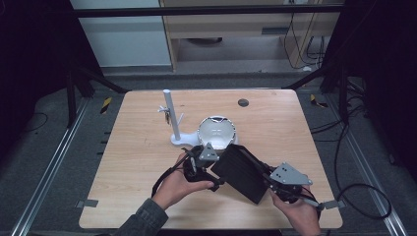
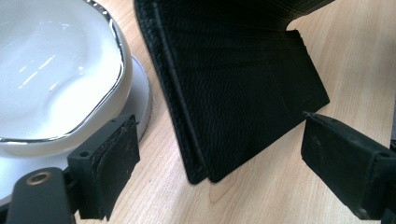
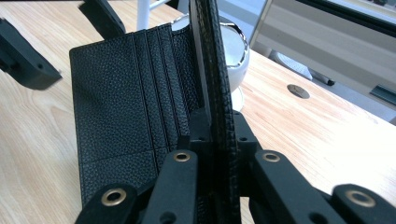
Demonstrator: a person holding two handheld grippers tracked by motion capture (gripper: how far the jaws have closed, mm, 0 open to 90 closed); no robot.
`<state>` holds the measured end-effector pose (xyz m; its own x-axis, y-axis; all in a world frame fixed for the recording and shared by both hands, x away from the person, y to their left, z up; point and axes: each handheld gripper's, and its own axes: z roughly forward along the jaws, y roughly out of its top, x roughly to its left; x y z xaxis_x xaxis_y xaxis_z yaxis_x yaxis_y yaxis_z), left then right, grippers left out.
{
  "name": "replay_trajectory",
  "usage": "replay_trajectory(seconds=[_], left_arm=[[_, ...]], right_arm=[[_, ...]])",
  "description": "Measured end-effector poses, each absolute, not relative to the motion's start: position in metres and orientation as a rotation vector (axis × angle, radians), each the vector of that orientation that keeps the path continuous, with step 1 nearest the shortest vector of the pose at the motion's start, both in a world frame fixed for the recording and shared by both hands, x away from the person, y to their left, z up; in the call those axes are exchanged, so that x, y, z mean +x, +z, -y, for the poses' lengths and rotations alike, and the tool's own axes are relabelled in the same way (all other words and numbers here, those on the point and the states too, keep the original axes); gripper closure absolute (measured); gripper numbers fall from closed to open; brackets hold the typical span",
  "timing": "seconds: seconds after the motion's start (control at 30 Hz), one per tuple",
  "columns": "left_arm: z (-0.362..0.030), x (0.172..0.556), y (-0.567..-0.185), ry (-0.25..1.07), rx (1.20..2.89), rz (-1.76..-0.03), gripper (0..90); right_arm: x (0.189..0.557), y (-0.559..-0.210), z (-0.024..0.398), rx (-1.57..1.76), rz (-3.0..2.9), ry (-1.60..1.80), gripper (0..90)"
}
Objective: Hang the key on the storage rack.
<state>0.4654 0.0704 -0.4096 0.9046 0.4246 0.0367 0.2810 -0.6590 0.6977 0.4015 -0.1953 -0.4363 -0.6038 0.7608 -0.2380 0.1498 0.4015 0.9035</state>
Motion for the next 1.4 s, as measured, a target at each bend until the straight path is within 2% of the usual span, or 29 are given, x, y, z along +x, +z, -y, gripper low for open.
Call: replay_trajectory(seconds=[0.2,0.33,0.77,0.9,0.93,1.2,1.33,1.4], left_arm=[[-0.069,0.469,-0.409,0.241,2.327,-0.511,14.0],[-0.069,0.470,-0.410,0.231,2.342,-0.507,21.5],[-0.061,0.488,-0.408,0.158,2.315,-0.519,33.8],[-0.059,0.489,-0.401,0.156,2.311,-0.500,43.6],[-0.060,0.489,-0.400,0.162,2.312,-0.503,48.9],[-0.062,0.488,-0.385,0.088,2.335,-0.510,69.4],[-0.062,0.484,-0.371,0.062,2.332,-0.497,78.3],[-0.062,0.482,-0.364,0.074,2.342,-0.493,80.0]], right_arm=[[0.400,-0.435,0.194,0.762,-2.003,1.211,83.6],[0.400,-0.434,0.193,0.755,-1.998,1.216,83.6],[0.398,-0.432,0.193,0.735,-1.973,1.241,83.6],[0.397,-0.431,0.192,0.720,-1.967,1.249,83.5],[0.397,-0.432,0.192,0.719,-1.965,1.251,83.5],[0.394,-0.435,0.195,0.704,-1.977,1.277,83.1],[0.393,-0.439,0.195,0.708,-1.999,1.264,82.1],[0.393,-0.439,0.194,0.701,-2.003,1.269,81.6]])
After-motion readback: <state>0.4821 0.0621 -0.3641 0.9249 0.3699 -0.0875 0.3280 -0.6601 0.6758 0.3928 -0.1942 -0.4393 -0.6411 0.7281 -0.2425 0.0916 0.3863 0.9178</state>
